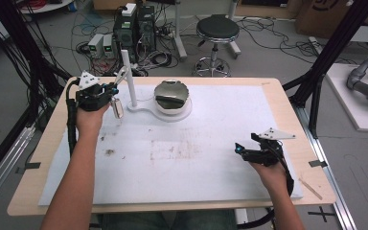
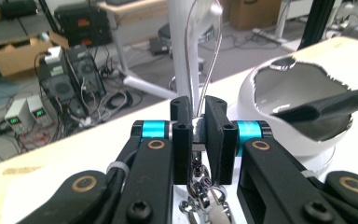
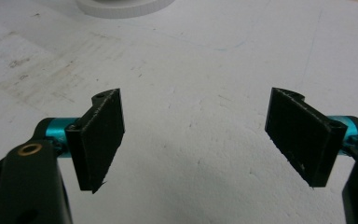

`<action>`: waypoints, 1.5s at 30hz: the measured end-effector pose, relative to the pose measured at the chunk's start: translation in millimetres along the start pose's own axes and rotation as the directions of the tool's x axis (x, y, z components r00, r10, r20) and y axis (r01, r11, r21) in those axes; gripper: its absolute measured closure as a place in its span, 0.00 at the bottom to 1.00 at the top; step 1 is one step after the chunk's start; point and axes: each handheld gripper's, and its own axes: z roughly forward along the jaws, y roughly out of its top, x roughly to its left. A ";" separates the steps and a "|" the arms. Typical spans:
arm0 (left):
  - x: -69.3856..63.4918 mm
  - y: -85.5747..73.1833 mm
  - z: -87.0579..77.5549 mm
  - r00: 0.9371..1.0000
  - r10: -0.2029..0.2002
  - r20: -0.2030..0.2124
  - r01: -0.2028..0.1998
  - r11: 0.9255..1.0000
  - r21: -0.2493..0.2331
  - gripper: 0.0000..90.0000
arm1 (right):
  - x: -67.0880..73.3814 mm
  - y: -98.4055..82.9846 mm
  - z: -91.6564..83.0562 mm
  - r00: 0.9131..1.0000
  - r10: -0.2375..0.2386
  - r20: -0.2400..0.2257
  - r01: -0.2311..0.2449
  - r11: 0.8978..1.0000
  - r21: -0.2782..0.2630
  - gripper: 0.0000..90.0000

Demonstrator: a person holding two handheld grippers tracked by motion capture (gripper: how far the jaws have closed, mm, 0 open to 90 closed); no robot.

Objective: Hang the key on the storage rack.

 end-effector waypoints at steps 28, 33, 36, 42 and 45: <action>-31.3 -28.9 -44.8 0.988 0.021 0.153 -0.026 0.999 0.031 0.34 | 0.5 6.6 -2.0 1.000 -0.020 -0.001 0.020 1.000 -0.022 0.22; -45.4 -32.7 -57.0 0.976 0.041 0.215 -0.047 0.999 0.020 0.31 | 2.2 7.3 -1.5 1.000 -0.026 -0.004 0.026 0.999 -0.026 0.22; -52.3 -39.6 -60.5 0.967 0.042 0.251 -0.045 0.999 0.007 0.28 | 2.6 7.5 0.4 0.999 -0.042 -0.008 0.041 0.999 -0.033 0.22; -55.9 -56.5 -61.7 0.943 0.059 0.328 -0.058 0.998 -0.013 0.25 | 3.8 7.0 7.4 0.999 -0.045 -0.013 0.044 0.999 -0.020 0.22; -53.0 -67.0 -60.0 0.940 0.057 0.337 -0.057 0.998 -0.011 0.24 | 6.1 7.5 11.4 0.998 -0.055 -0.020 0.055 0.998 -0.008 0.22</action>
